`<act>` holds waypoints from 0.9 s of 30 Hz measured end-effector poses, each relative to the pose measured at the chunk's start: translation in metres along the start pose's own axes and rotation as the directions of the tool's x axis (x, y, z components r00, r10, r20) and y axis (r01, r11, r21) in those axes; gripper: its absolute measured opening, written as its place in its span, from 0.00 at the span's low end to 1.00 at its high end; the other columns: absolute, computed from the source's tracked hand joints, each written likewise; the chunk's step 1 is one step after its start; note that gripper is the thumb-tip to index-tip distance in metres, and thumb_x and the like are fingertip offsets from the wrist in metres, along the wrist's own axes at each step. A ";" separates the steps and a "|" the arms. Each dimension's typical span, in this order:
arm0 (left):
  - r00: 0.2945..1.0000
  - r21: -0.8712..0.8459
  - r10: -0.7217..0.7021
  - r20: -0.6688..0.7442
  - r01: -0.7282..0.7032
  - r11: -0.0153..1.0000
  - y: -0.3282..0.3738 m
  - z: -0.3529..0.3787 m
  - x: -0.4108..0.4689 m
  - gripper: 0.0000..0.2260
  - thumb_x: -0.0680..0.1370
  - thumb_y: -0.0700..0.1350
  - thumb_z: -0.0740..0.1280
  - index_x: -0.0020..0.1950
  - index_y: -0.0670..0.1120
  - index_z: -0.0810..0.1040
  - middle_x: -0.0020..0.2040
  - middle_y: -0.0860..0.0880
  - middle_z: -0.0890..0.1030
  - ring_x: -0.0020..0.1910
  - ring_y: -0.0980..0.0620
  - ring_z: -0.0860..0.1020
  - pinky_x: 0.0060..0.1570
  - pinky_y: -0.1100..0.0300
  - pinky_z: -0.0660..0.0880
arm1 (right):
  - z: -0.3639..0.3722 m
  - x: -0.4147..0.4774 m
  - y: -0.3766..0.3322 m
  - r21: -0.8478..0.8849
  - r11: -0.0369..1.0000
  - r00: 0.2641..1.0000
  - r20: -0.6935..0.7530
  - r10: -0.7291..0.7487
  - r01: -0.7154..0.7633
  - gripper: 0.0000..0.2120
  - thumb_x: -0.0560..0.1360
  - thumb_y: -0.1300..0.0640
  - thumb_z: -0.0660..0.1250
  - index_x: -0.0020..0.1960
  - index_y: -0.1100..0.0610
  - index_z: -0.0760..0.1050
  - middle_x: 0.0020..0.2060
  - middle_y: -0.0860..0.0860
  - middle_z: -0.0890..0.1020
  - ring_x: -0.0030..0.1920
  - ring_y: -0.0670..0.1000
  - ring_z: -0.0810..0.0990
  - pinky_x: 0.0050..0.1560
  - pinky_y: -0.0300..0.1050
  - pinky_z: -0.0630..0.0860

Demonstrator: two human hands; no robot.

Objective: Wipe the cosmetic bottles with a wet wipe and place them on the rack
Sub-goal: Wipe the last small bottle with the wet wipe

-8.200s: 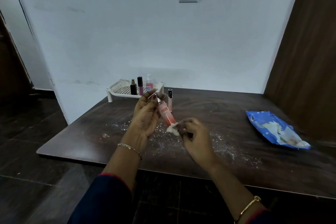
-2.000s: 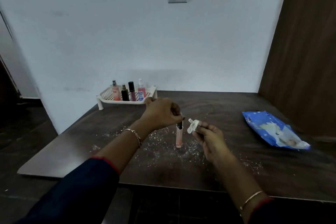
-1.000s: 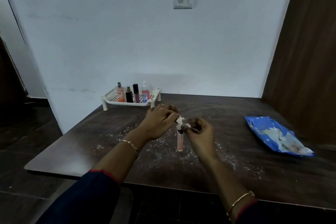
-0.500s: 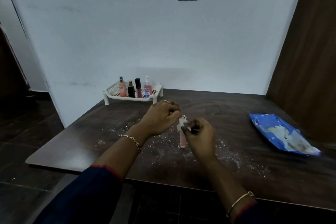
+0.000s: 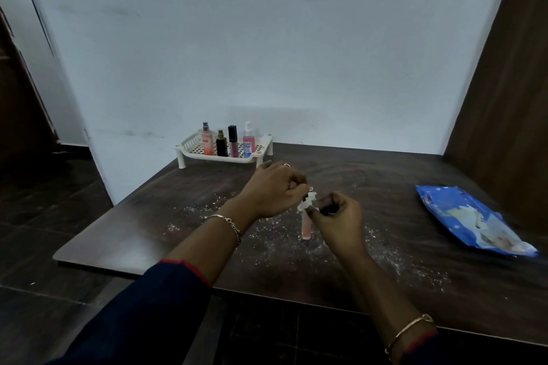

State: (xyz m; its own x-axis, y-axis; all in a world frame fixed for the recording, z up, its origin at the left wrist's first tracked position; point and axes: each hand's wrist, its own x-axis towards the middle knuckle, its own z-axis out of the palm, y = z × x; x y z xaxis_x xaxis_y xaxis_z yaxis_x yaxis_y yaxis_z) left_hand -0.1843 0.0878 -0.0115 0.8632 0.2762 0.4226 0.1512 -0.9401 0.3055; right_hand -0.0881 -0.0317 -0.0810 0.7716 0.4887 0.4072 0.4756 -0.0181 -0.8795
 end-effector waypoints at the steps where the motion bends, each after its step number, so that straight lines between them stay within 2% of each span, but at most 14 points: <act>1: 1.000 0.021 0.001 0.003 -0.001 1.000 0.002 0.000 0.002 0.18 0.73 0.54 0.55 0.47 0.50 0.83 0.48 0.55 0.83 0.53 0.57 0.76 0.67 0.47 0.61 | -0.003 0.000 0.000 0.001 1.000 1.000 0.022 0.022 -0.022 0.09 0.65 0.64 0.75 0.33 0.57 0.76 0.31 0.50 0.81 0.35 0.51 0.81 0.41 0.57 0.80; 6: 1.000 0.075 0.009 0.028 -0.011 0.997 0.007 -0.002 0.006 0.18 0.73 0.53 0.55 0.46 0.50 0.83 0.47 0.55 0.83 0.53 0.56 0.76 0.66 0.45 0.63 | -0.010 0.002 -0.005 0.103 0.992 0.996 0.061 0.067 -0.073 0.07 0.64 0.64 0.76 0.34 0.58 0.78 0.33 0.54 0.83 0.38 0.53 0.83 0.43 0.56 0.81; 9: 1.000 0.059 0.009 0.023 -0.010 0.998 0.007 -0.004 0.004 0.16 0.73 0.52 0.56 0.46 0.51 0.83 0.46 0.55 0.83 0.51 0.55 0.76 0.63 0.44 0.67 | -0.008 0.002 -0.013 0.216 0.971 0.994 0.039 0.098 -0.104 0.07 0.65 0.65 0.76 0.38 0.61 0.78 0.35 0.54 0.83 0.37 0.49 0.83 0.42 0.47 0.80; 13: 1.000 0.055 0.001 0.019 -0.002 0.998 0.008 -0.003 0.004 0.12 0.76 0.48 0.59 0.47 0.51 0.83 0.48 0.54 0.83 0.54 0.55 0.75 0.65 0.46 0.63 | -0.005 -0.005 -0.011 0.302 0.943 0.989 0.004 0.145 -0.139 0.06 0.66 0.66 0.75 0.38 0.60 0.78 0.36 0.56 0.83 0.39 0.51 0.83 0.42 0.46 0.80; 16: 1.000 0.046 -0.009 0.014 0.008 0.999 0.010 -0.002 0.004 0.12 0.77 0.47 0.59 0.47 0.50 0.83 0.49 0.54 0.83 0.54 0.55 0.75 0.67 0.45 0.62 | -0.004 -0.011 -0.004 0.316 0.929 0.980 0.026 0.195 -0.193 0.06 0.66 0.70 0.74 0.39 0.65 0.78 0.36 0.57 0.83 0.38 0.52 0.82 0.42 0.46 0.80; 19: 1.000 0.035 -0.019 0.016 0.018 0.999 0.013 -0.002 0.005 0.12 0.77 0.46 0.59 0.47 0.49 0.83 0.50 0.54 0.83 0.54 0.56 0.75 0.68 0.45 0.60 | -0.006 -0.010 -0.004 0.352 0.911 0.976 0.050 0.210 -0.214 0.07 0.65 0.70 0.74 0.40 0.68 0.78 0.37 0.58 0.83 0.37 0.51 0.82 0.42 0.45 0.80; 23: 1.000 0.033 -0.019 0.016 0.018 0.999 0.012 -0.002 0.005 0.12 0.77 0.47 0.59 0.47 0.49 0.83 0.49 0.53 0.83 0.53 0.55 0.75 0.68 0.46 0.60 | -0.010 0.002 -0.017 0.377 0.907 0.982 0.046 0.182 -0.185 0.06 0.66 0.67 0.75 0.42 0.64 0.79 0.38 0.56 0.83 0.37 0.48 0.83 0.36 0.37 0.78; 27: 1.000 0.020 0.002 0.018 -0.002 1.000 0.008 -0.003 0.003 0.12 0.76 0.48 0.59 0.43 0.50 0.82 0.48 0.55 0.82 0.51 0.55 0.75 0.65 0.44 0.64 | -0.011 0.000 -0.014 0.338 0.922 0.982 0.076 0.173 -0.188 0.07 0.66 0.67 0.75 0.42 0.63 0.78 0.38 0.56 0.83 0.38 0.49 0.83 0.39 0.40 0.80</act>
State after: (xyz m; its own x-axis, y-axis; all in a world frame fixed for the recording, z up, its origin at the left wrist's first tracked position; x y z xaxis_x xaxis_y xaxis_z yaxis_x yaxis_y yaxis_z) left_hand -0.1814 0.0813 -0.0052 0.8719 0.2709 0.4080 0.1588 -0.9445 0.2877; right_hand -0.0903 -0.0413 -0.0660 0.8080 0.5428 0.2292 0.1502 0.1864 -0.9709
